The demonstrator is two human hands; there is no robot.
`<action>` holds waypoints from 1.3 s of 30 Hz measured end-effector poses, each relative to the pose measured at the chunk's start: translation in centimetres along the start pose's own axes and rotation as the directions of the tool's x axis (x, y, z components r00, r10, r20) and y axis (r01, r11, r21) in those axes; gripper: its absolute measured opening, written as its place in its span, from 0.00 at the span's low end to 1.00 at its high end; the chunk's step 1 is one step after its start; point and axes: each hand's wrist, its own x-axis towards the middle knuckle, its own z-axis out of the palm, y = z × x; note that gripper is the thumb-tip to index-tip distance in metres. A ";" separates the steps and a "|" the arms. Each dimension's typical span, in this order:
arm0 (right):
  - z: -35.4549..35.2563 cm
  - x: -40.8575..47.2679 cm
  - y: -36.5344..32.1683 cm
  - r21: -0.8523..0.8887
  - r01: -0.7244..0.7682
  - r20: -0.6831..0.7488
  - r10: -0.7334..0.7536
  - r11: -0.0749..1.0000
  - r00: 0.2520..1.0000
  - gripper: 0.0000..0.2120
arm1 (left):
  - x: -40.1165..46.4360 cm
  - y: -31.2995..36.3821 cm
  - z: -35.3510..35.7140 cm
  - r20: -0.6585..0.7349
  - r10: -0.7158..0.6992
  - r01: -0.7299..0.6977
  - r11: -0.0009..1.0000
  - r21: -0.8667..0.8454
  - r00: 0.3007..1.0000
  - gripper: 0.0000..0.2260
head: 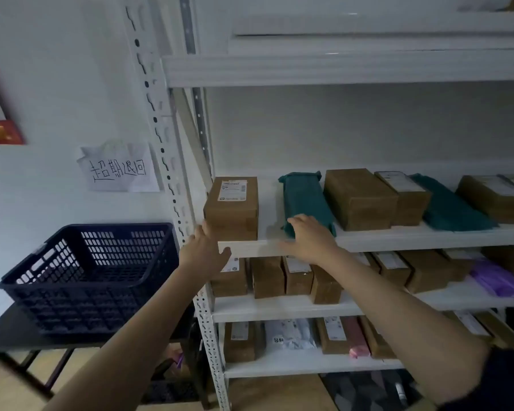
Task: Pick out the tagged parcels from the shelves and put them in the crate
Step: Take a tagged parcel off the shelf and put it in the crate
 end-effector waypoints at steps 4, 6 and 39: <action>0.2 2.8 0.2 -0.091 0.054 -0.016 -0.056 0.994 0.998 0.34 | 1.7 -0.3 0.7 0.010 -0.070 0.071 0.996 -0.051 0.997 0.43; 0.4 4.2 0.3 -0.140 0.101 -0.040 -0.107 0.985 0.993 0.33 | 2.7 -0.3 1.0 -0.004 -0.088 0.088 0.994 -0.060 0.996 0.41; 3.6 4.6 3.0 0.000 0.260 -0.414 -0.237 0.966 0.879 0.28 | 3.5 1.1 2.8 -0.359 0.217 -0.318 0.914 -0.253 0.908 0.39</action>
